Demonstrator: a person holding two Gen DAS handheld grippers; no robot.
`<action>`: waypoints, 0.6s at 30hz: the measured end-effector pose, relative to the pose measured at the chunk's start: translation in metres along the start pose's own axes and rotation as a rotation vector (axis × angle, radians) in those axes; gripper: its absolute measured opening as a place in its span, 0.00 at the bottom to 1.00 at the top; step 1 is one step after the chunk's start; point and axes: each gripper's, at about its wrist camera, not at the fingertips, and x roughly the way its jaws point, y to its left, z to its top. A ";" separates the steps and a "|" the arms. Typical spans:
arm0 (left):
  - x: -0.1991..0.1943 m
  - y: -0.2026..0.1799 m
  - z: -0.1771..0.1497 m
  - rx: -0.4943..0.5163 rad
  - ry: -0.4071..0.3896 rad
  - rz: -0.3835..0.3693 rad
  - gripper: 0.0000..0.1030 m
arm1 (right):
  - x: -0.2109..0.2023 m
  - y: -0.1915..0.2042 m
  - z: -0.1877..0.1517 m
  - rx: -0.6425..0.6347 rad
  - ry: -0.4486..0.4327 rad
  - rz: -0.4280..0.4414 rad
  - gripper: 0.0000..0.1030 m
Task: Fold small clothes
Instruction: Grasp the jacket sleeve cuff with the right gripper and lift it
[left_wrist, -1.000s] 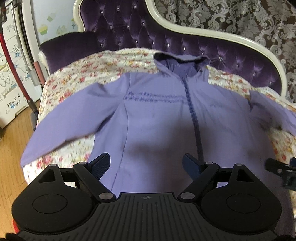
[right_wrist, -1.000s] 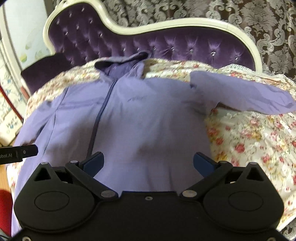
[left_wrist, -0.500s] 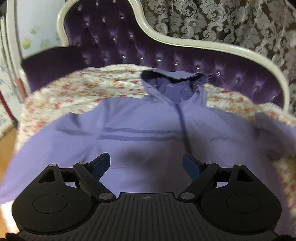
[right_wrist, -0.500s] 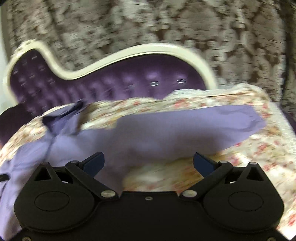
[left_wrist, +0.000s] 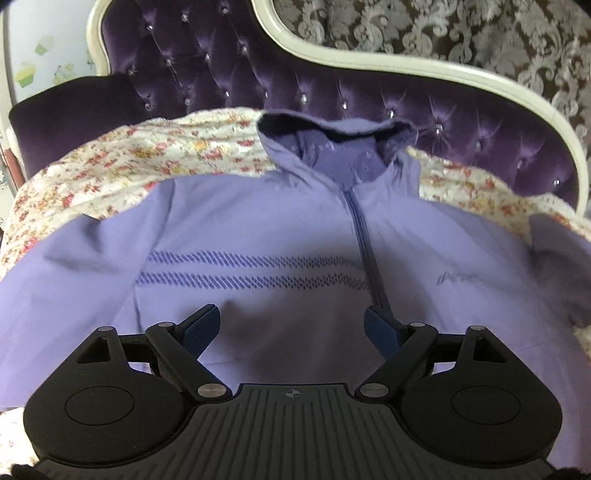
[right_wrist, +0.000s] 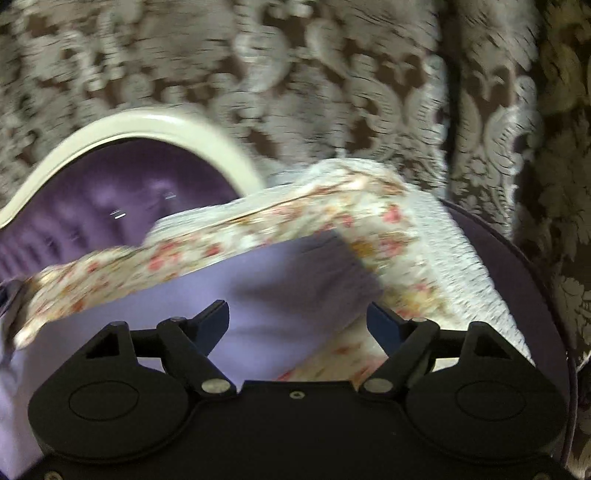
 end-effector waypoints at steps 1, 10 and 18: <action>0.004 -0.001 -0.002 0.005 0.012 0.001 0.83 | 0.007 -0.005 0.004 0.007 0.003 -0.015 0.81; 0.009 -0.004 -0.013 0.038 -0.050 0.018 0.92 | 0.061 -0.031 0.011 0.120 0.083 -0.020 0.81; 0.011 -0.003 -0.015 0.027 -0.066 0.012 0.97 | 0.070 -0.035 0.007 0.150 0.077 -0.010 0.39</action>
